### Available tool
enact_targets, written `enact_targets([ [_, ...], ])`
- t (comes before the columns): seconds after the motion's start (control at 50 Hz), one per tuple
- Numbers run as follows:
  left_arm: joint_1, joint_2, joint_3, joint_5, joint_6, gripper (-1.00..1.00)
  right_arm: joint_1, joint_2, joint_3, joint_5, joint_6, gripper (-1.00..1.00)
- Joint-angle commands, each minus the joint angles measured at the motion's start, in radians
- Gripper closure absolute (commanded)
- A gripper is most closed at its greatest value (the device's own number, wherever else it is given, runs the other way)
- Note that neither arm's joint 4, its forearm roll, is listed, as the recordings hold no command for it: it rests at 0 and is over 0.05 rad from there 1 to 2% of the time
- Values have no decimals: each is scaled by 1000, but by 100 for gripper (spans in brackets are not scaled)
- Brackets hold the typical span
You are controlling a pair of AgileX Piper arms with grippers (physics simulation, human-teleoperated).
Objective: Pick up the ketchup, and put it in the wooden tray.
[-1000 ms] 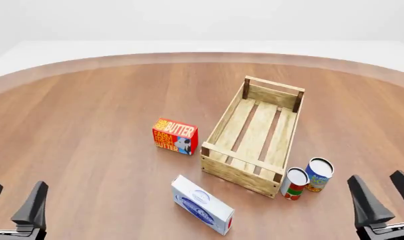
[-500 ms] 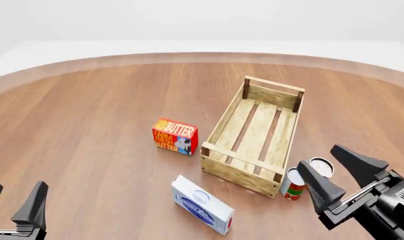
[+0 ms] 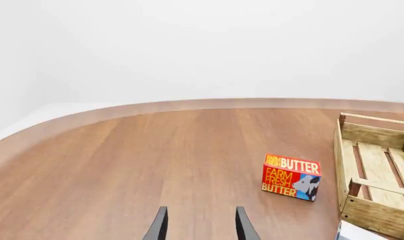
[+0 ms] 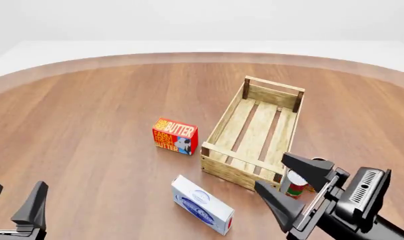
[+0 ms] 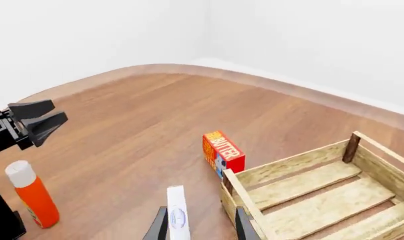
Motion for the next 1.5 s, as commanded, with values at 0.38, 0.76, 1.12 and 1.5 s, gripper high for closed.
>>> enact_targets([
  [0.38, 0, 0, 0, 0, 0, -100, 317, 464, -254, -19, -55, -100],
  [0.76, 0, 0, 0, 0, 0, -100, 425, 622, -427, 55, -115, -100],
  [1.12, 0, 0, 0, 0, 0, -100, 508, 802, -541, 59, -138, -100],
  [1.5, 0, 0, 0, 0, 0, -100, 546, 927, -577, 5, -120, -100],
])
